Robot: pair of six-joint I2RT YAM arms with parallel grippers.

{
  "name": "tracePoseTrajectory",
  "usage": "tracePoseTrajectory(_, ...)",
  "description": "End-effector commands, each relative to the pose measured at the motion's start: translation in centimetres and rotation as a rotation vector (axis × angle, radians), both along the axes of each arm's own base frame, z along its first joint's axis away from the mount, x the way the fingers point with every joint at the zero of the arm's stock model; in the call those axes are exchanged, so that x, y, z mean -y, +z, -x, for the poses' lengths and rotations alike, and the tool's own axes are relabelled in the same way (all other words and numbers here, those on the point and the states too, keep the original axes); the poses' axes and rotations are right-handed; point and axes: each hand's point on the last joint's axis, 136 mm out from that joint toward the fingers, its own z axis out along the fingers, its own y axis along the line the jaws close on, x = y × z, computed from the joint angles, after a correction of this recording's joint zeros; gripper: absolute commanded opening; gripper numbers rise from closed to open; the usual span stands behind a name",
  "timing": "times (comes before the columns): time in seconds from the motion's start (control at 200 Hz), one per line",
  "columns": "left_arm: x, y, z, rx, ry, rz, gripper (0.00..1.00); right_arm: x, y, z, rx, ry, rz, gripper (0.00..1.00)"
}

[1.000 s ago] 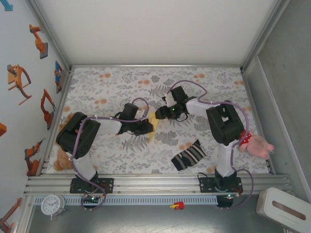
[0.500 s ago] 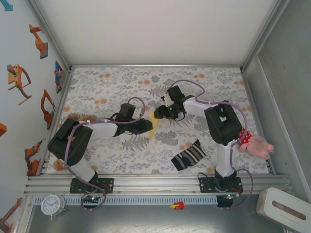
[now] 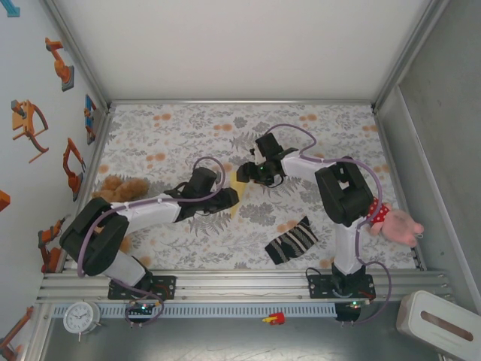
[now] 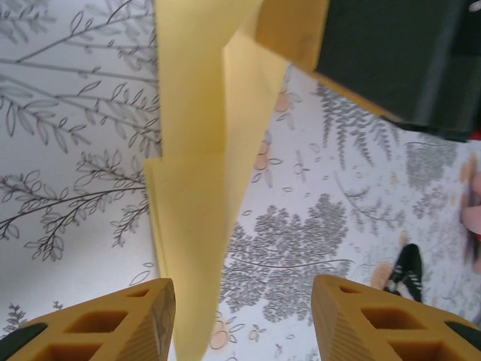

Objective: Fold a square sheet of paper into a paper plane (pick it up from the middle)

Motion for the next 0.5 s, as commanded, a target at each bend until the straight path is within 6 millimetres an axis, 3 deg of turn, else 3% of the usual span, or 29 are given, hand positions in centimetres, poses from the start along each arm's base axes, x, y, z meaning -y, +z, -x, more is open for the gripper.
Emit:
tracePoseTrajectory(0.0, 0.0, -0.9, -0.4, -0.036, 0.047, -0.044, 0.5, 3.5, -7.3, 2.9, -0.135, -0.054, 0.226, 0.69)
tracePoseTrajectory(0.496, -0.5, -3.9, 0.6, -0.105, 0.034, -0.097, 0.28, 4.0, -8.4, 3.5, -0.166, -0.068, 0.297, 0.69)
